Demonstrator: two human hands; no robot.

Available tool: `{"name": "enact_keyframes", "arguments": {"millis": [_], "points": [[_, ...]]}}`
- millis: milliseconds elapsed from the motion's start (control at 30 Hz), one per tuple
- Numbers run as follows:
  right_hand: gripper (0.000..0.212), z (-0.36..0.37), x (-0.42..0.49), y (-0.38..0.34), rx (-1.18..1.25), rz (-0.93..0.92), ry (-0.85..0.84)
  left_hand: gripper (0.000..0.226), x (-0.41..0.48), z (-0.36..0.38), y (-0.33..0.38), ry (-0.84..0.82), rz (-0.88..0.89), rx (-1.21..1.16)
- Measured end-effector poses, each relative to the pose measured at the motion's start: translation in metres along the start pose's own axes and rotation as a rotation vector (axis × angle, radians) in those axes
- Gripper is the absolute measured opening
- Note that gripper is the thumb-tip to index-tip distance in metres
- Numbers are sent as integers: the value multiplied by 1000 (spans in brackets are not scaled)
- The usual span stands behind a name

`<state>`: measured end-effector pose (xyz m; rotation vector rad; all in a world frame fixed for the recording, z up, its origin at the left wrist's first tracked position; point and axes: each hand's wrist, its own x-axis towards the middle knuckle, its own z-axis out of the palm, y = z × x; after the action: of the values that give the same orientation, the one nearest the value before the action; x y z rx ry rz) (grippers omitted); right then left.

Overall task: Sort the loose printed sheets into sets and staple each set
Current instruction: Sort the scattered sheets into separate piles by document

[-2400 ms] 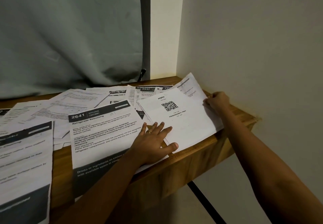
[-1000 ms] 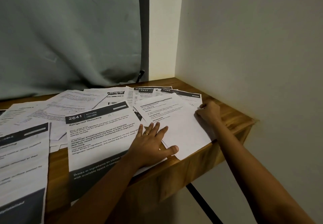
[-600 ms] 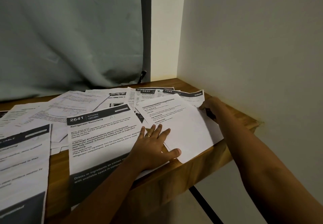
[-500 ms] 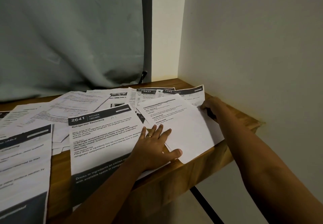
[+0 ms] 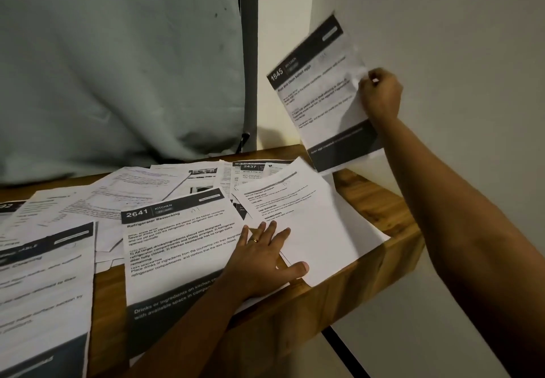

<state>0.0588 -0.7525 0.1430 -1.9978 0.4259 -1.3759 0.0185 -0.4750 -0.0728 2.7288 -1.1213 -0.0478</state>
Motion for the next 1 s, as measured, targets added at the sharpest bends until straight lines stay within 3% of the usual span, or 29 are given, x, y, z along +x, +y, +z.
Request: {"name": "enact_keyframes", "arguments": {"millis": [167,400,467,567,733,867,1000], "points": [[28,-7,22,-12,-51,20,-43,102,-3,-2,1,34,-19,-27],[28,14,-41,25,-277,75,-426,123,-8,-10,2,311,-199,-540],[26,24,-67,44,-340,153,-529,127,-6,-9,-3,368,-205,-589],[25,36,-101,69,-426,218,-636,119,-6,-7,-3,294,-210,-521],[26,47,-133,81,-516,249,-659,114,-7,-6,-2,205,-196,-262],[38,47,-140,82,-635,325,-655,112,-6,-4,-3,172,-184,-166],[51,48,-138,81,-744,301,-808,111,-2,-1,-6,139,-176,-95]]}}
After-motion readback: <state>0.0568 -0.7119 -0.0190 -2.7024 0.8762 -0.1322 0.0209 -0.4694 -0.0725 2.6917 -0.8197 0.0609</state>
